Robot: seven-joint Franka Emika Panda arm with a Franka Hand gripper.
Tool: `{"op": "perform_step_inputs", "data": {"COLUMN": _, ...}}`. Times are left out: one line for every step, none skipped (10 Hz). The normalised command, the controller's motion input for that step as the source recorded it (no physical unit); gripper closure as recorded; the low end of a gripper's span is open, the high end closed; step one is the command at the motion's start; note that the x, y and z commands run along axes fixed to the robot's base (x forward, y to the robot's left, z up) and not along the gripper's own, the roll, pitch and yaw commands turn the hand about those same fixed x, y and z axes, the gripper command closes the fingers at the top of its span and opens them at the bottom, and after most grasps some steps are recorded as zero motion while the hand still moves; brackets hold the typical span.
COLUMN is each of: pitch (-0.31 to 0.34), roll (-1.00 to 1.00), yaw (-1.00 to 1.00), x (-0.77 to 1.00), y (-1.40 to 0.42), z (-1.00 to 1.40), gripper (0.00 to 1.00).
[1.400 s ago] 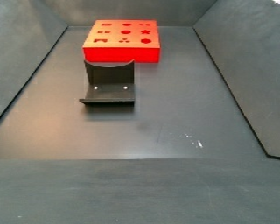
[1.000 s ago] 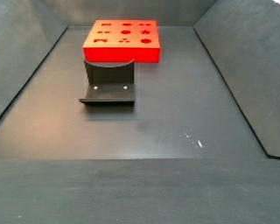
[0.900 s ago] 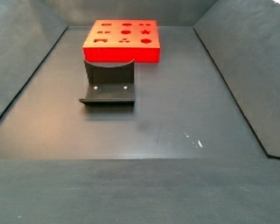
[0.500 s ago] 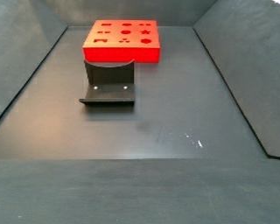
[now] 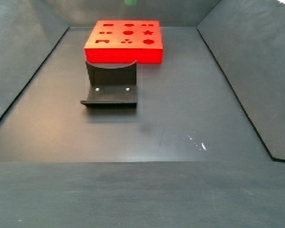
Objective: Insert the round object.
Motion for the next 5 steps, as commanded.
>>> {"op": "perform_step_inputs", "data": {"pitch": 0.011, "roll": 0.00, "yaw": 0.00, "x": 0.75, "y": -0.08, "z": -0.51, "gripper": 1.00}}
{"op": "perform_step_inputs", "data": {"pitch": 0.073, "roll": 0.01, "yaw": 0.00, "x": 0.73, "y": -0.12, "z": -0.25, "gripper": 1.00}}
{"op": "perform_step_inputs", "data": {"pitch": 0.143, "roll": 0.22, "yaw": 0.07, "x": 0.24, "y": -0.13, "z": 0.00, "gripper": 1.00}}
{"op": "perform_step_inputs", "data": {"pitch": 0.000, "roll": 0.00, "yaw": 0.00, "x": 0.00, "y": -0.01, "z": -0.02, "gripper": 1.00}}
{"op": "perform_step_inputs", "data": {"pitch": 0.164, "roll": 0.24, "yaw": 0.00, "x": 0.39, "y": -0.21, "z": -0.42, "gripper": 1.00}}
